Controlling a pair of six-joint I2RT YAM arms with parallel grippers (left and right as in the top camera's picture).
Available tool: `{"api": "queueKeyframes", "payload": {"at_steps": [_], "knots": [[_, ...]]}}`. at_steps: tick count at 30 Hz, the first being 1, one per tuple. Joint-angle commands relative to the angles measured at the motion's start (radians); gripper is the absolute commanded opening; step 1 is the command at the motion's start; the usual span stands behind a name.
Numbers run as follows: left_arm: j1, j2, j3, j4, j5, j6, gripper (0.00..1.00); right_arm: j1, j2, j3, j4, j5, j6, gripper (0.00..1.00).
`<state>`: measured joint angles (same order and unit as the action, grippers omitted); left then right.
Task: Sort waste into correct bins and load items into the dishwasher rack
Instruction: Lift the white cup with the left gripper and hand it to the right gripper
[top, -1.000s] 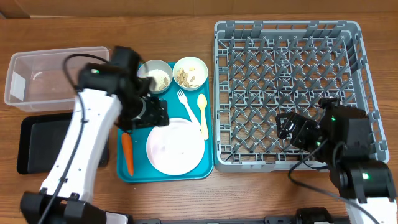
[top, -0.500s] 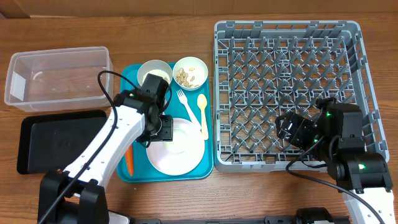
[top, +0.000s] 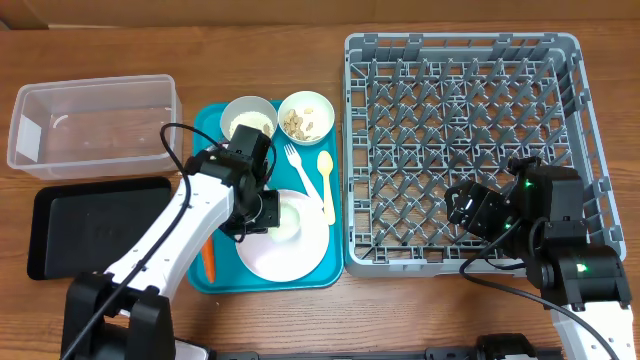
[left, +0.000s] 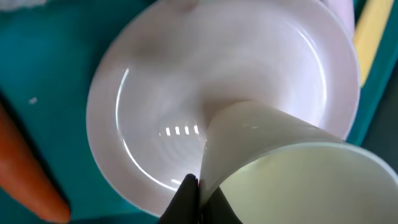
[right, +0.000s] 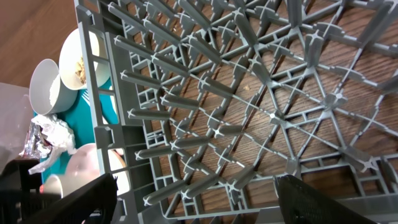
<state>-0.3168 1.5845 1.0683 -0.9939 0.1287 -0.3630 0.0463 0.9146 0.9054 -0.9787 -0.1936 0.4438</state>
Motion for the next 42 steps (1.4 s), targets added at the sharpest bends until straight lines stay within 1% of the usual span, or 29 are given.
{"api": "queueKeyframes", "payload": {"at_steps": [1, 2, 3, 4, 6, 8, 12, 14, 16, 18, 21, 23, 26, 28, 30, 33, 37, 42], "knots": [[0.030, -0.017, 0.132, -0.090, 0.113, 0.064, 0.04, -0.003, -0.005, 0.022, 0.024, -0.070, -0.076, 0.86], [0.039, -0.024, 0.178, -0.127, 0.135, 0.083, 0.04, -0.003, -0.005, 0.023, 0.031, -0.125, -0.116, 0.86], [0.057, -0.045, 0.264, -0.185, 0.166, 0.107, 0.04, -0.003, -0.005, 0.025, 0.048, -0.228, -0.173, 0.88], [0.076, -0.066, 0.335, -0.219, 0.209, 0.119, 0.04, -0.003, -0.005, 0.025, 0.072, -0.314, -0.193, 1.00], [0.097, -0.089, 0.400, -0.237, 0.296, 0.139, 0.04, -0.003, -0.005, 0.025, 0.113, -0.432, -0.222, 1.00], [0.115, -0.107, 0.441, -0.236, 0.388, 0.154, 0.04, -0.003, -0.005, 0.025, 0.169, -0.592, -0.264, 1.00], [0.140, -0.131, 0.497, -0.225, 0.560, 0.154, 0.04, -0.003, -0.005, 0.025, 0.322, -0.851, -0.256, 0.92], [0.140, -0.133, 0.500, -0.209, 0.647, 0.154, 0.04, -0.003, -0.005, 0.025, 0.389, -0.939, -0.233, 0.88], [0.137, -0.133, 0.500, -0.192, 0.746, 0.154, 0.04, -0.002, -0.005, 0.025, 0.454, -0.990, -0.200, 0.87], [0.137, -0.134, 0.500, -0.169, 0.820, 0.154, 0.04, -0.002, -0.005, 0.024, 0.477, -0.991, -0.182, 0.87], [0.137, -0.134, 0.500, -0.097, 0.969, 0.154, 0.04, -0.001, -0.003, 0.024, 0.494, -0.992, -0.182, 0.86], [0.132, -0.134, 0.500, -0.056, 1.043, 0.153, 0.04, -0.001, -0.003, 0.024, 0.512, -1.010, -0.188, 0.84], [0.117, -0.134, 0.500, 0.002, 1.132, 0.151, 0.04, -0.001, -0.003, 0.024, 0.578, -1.079, -0.209, 0.84], [0.103, -0.134, 0.500, 0.034, 1.164, 0.133, 0.04, -0.001, -0.003, 0.024, 0.639, -1.125, -0.208, 0.84], [0.083, -0.134, 0.500, 0.054, 1.162, 0.122, 0.04, -0.001, -0.003, 0.024, 0.693, -1.152, -0.203, 0.84], [0.050, -0.134, 0.500, 0.077, 1.163, 0.092, 0.04, -0.001, -0.002, 0.024, 0.722, -1.151, -0.204, 0.85], [0.008, -0.134, 0.500, 0.111, 1.160, 0.085, 0.04, -0.001, -0.002, 0.024, 0.752, -1.151, -0.203, 0.85], [-0.016, -0.134, 0.500, 0.116, 1.104, 0.070, 0.04, -0.001, -0.002, 0.024, 0.823, -1.155, -0.177, 0.86]]}}
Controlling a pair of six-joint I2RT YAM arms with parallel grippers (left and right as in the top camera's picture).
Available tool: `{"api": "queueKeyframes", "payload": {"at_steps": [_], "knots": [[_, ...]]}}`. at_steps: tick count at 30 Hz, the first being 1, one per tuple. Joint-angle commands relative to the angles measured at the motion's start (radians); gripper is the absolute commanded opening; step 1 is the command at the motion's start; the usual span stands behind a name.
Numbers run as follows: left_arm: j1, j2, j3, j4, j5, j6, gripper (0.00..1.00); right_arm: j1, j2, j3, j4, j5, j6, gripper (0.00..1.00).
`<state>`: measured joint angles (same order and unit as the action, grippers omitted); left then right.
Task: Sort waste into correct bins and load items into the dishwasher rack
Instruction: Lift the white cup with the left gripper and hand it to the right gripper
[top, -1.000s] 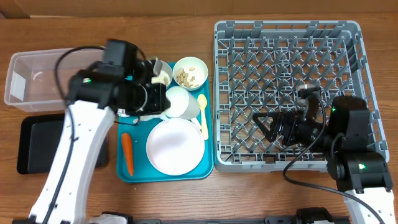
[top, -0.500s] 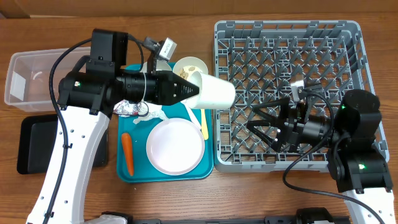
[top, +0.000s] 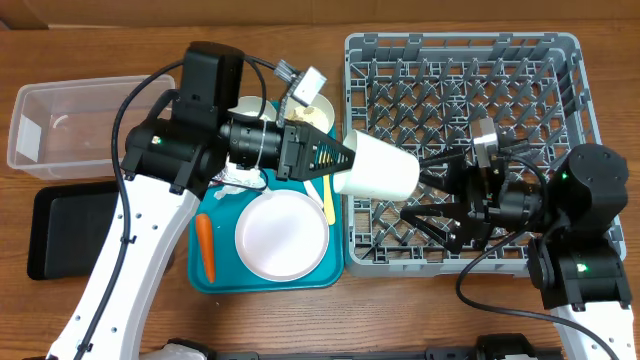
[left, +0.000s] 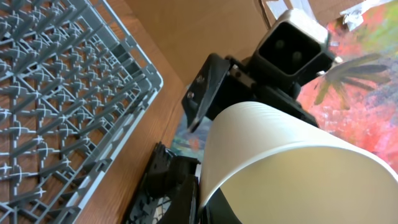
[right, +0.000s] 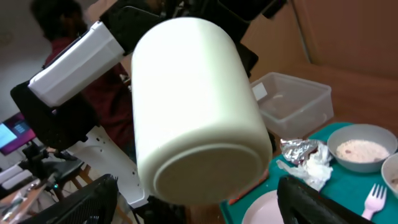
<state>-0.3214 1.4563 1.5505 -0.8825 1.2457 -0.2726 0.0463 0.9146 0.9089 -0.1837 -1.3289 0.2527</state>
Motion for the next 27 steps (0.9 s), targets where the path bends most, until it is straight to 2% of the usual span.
{"api": "queueKeyframes", "payload": {"at_steps": [1, 5, 12, 16, 19, 21, 22, 24, 26, 27], "knots": [[-0.016, -0.005, 0.018, 0.006, -0.016, -0.021, 0.04, -0.001, -0.002, 0.021, 0.043, -0.019, 0.020, 0.86], [-0.040, -0.005, 0.018, 0.006, -0.061, -0.034, 0.04, -0.001, 0.000, 0.021, 0.127, -0.019, 0.068, 0.84], [-0.088, -0.005, 0.018, 0.064, -0.075, -0.069, 0.04, -0.001, 0.005, 0.021, 0.161, -0.025, 0.089, 0.80], [-0.106, -0.005, 0.018, 0.100, -0.078, -0.076, 0.04, -0.001, 0.007, 0.021, 0.161, -0.048, 0.089, 0.72], [-0.105, -0.005, 0.018, 0.102, -0.079, -0.076, 0.04, -0.001, 0.007, 0.021, 0.161, -0.057, 0.089, 0.59], [-0.105, -0.005, 0.018, 0.101, -0.083, -0.076, 0.04, -0.001, 0.007, 0.021, 0.161, -0.057, 0.089, 0.55], [-0.104, -0.005, 0.018, 0.101, -0.088, -0.076, 0.08, -0.001, 0.007, 0.021, 0.161, -0.056, 0.089, 0.52], [-0.104, -0.005, 0.018, 0.095, -0.127, -0.075, 0.29, -0.001, 0.007, 0.021, 0.161, -0.056, 0.089, 0.47], [-0.104, -0.005, 0.018, 0.071, -0.215, -0.072, 0.42, -0.002, 0.007, 0.021, 0.161, -0.056, 0.089, 0.46], [-0.104, -0.005, 0.018, 0.062, -0.254, -0.071, 0.47, -0.002, 0.007, 0.021, 0.160, -0.049, 0.090, 0.42]]}}
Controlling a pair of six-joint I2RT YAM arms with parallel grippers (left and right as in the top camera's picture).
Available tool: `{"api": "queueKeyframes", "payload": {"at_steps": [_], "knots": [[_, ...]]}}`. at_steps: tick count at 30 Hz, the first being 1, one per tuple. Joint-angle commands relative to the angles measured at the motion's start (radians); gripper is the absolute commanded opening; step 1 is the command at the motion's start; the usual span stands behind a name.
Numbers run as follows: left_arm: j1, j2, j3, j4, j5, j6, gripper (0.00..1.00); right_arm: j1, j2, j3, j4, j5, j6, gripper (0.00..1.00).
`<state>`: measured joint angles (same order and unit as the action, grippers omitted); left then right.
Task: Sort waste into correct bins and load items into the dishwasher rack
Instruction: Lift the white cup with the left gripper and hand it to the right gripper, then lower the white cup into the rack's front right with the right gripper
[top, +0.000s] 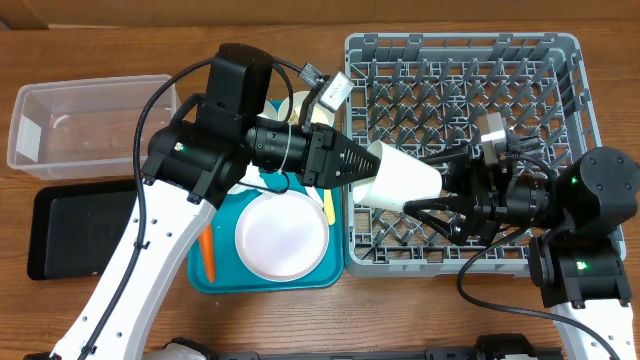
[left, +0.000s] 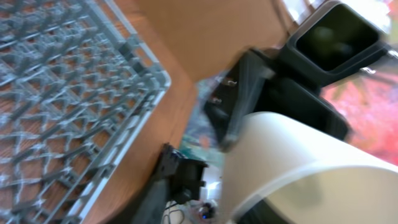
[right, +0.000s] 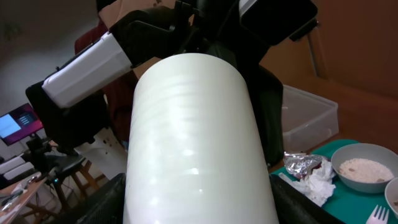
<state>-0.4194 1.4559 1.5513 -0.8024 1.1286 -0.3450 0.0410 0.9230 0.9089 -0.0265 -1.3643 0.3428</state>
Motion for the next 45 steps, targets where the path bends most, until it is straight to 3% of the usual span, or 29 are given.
{"api": "queueKeyframes", "payload": {"at_steps": [1, 4, 11, 21, 27, 35, 41, 45], "knots": [[-0.006, -0.005, 0.017, -0.033, -0.184, 0.001, 0.52, 0.003, -0.002, 0.021, 0.002, -0.002, 0.010, 0.40], [-0.006, -0.005, 0.017, -0.065, -0.289, 0.002, 0.59, 0.002, -0.002, 0.021, -0.001, 0.021, 0.033, 0.40], [0.007, -0.005, 0.017, -0.181, -0.555, 0.002, 0.60, 0.002, -0.002, 0.021, -0.042, 0.090, 0.069, 0.39], [0.061, -0.007, 0.021, -0.209, -0.572, 0.020, 0.63, 0.002, -0.001, 0.021, -0.097, 0.149, 0.077, 0.38], [0.133, -0.007, 0.119, -0.370, -0.668, 0.063, 0.63, 0.002, -0.001, 0.022, -0.325, 0.464, -0.002, 0.35], [0.146, -0.007, 0.222, -0.532, -0.853, 0.099, 0.66, 0.002, -0.001, 0.067, -0.737, 1.159, -0.036, 0.31], [0.146, -0.006, 0.222, -0.542, -0.901, 0.102, 0.66, 0.002, 0.002, 0.204, -1.041, 1.443, 0.013, 0.31], [0.146, -0.006, 0.222, -0.536, -0.901, 0.103, 0.67, 0.002, 0.006, 0.217, -1.156, 1.553, 0.090, 0.31]]}}
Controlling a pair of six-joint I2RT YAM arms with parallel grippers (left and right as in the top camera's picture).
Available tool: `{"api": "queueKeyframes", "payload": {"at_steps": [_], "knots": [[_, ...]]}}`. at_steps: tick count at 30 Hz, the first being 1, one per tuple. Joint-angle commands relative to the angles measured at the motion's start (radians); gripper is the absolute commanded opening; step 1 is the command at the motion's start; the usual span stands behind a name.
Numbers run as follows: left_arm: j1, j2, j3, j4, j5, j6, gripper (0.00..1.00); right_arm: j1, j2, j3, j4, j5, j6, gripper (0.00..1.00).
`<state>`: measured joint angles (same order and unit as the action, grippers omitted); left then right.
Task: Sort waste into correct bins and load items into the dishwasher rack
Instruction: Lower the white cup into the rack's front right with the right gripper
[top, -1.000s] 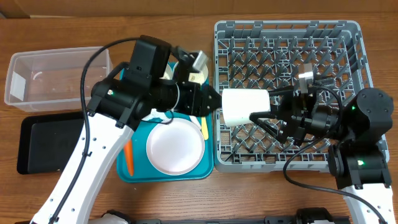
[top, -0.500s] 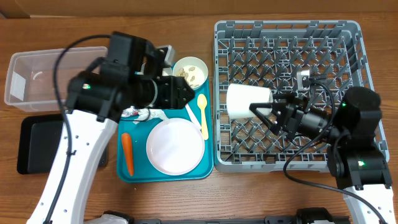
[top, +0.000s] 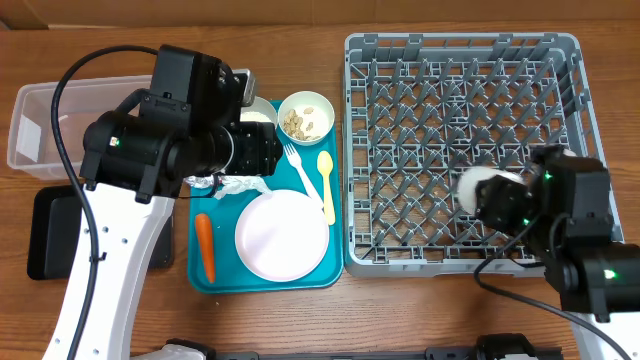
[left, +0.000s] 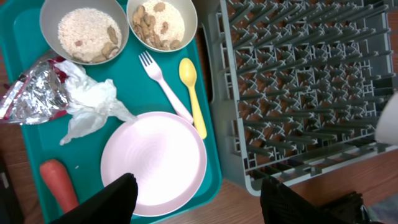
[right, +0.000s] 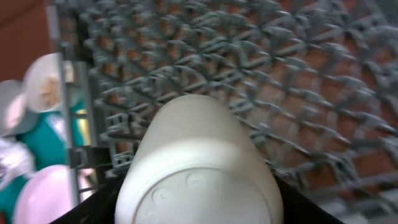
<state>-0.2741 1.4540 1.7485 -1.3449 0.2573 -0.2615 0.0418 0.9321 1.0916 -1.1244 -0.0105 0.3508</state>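
Observation:
A white cup is held base-first in my right gripper, whose fingers are shut on its sides. In the overhead view the cup hangs over the front right part of the grey dishwasher rack. My left gripper is wide open and empty, high above the teal tray. On the tray lie a white plate, a white fork, a yellow spoon, a bowl of oats, a bowl of nuts, a carrot, a foil wrapper and a crumpled tissue.
A clear plastic bin stands at the far left, with a black tray in front of it. The rack's upright tines fill its whole floor. The left arm covers the tray's back left corner from above.
The cup was between both grippers at the rack's left edge. My left gripper has let go, opened and drawn back over the tray. The right gripper now holds the cup over the rack's front right.
First my left gripper was shut on the cup's rim down at the plate, the right gripper open over the rack. Then the left held the cup sideways toward the open right gripper. Then the cup's base lay between the right fingers. Now only the right holds it.

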Motion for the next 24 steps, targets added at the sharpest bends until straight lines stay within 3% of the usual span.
{"api": "queueKeyframes", "payload": {"at_steps": [1, 8, 20, 21, 23, 24], "knots": [[0.000, -0.004, 0.024, 0.008, -0.029, 0.019, 0.67, 0.002, 0.001, 0.034, -0.081, 0.218, 0.098, 0.30], [0.000, -0.004, 0.024, 0.014, -0.029, 0.019, 0.69, 0.002, 0.123, 0.029, -0.188, 0.247, 0.152, 0.30], [0.000, -0.004, 0.024, 0.013, -0.029, 0.023, 0.70, 0.002, 0.410, 0.022, -0.190, 0.278, 0.204, 0.31], [0.000, -0.004, 0.024, 0.014, -0.029, 0.023, 0.70, 0.002, 0.418, 0.022, -0.187, 0.277, 0.204, 0.35], [0.000, -0.004, 0.024, 0.014, -0.029, 0.023, 0.70, 0.002, 0.420, 0.022, -0.179, 0.270, 0.205, 0.70], [0.001, -0.004, 0.024, 0.014, -0.029, 0.023, 0.70, 0.002, 0.417, 0.022, -0.171, 0.267, 0.204, 0.79]]}}
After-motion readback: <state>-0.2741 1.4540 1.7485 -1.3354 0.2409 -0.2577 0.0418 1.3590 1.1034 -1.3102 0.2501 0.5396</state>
